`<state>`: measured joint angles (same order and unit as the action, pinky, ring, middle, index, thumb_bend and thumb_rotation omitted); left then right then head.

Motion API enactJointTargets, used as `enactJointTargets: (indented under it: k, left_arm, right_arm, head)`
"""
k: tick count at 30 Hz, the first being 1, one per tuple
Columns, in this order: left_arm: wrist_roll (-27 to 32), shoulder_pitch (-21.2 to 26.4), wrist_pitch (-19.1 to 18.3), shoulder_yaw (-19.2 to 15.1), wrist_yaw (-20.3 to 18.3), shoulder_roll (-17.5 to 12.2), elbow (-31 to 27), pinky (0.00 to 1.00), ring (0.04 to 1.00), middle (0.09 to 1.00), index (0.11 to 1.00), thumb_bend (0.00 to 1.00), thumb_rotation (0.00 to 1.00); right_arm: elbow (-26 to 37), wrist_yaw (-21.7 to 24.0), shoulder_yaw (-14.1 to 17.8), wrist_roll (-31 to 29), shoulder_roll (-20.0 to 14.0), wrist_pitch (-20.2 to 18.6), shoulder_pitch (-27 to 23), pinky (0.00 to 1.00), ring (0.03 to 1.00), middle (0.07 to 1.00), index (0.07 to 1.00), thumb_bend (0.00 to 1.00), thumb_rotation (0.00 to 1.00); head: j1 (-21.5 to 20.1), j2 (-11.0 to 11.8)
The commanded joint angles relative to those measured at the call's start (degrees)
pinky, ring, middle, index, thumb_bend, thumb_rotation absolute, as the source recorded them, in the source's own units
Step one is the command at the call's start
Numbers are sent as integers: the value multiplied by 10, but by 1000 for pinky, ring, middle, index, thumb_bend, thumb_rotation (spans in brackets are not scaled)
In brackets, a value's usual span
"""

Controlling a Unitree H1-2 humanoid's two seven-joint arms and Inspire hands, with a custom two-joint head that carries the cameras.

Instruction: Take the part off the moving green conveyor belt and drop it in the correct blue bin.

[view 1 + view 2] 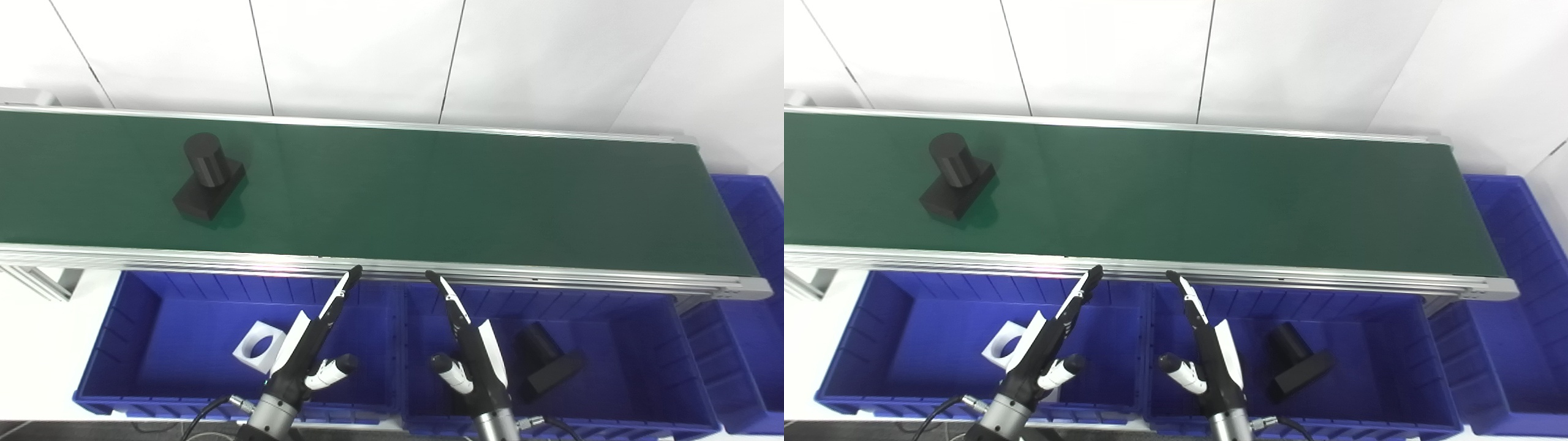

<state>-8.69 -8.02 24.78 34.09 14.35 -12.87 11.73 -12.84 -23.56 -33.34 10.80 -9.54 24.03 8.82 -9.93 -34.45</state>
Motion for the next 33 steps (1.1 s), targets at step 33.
enactJointTargets:
  k: [33]
  left_arm:
    - [-15, 54, 21, 59, 76, 17, 72, 932, 976, 980, 963, 895, 1000]
  right_arm:
    - [6, 0, 12, -42, -20, 29, -9, 946, 950, 954, 938, 958, 923]
  head:
    - [97, 82]
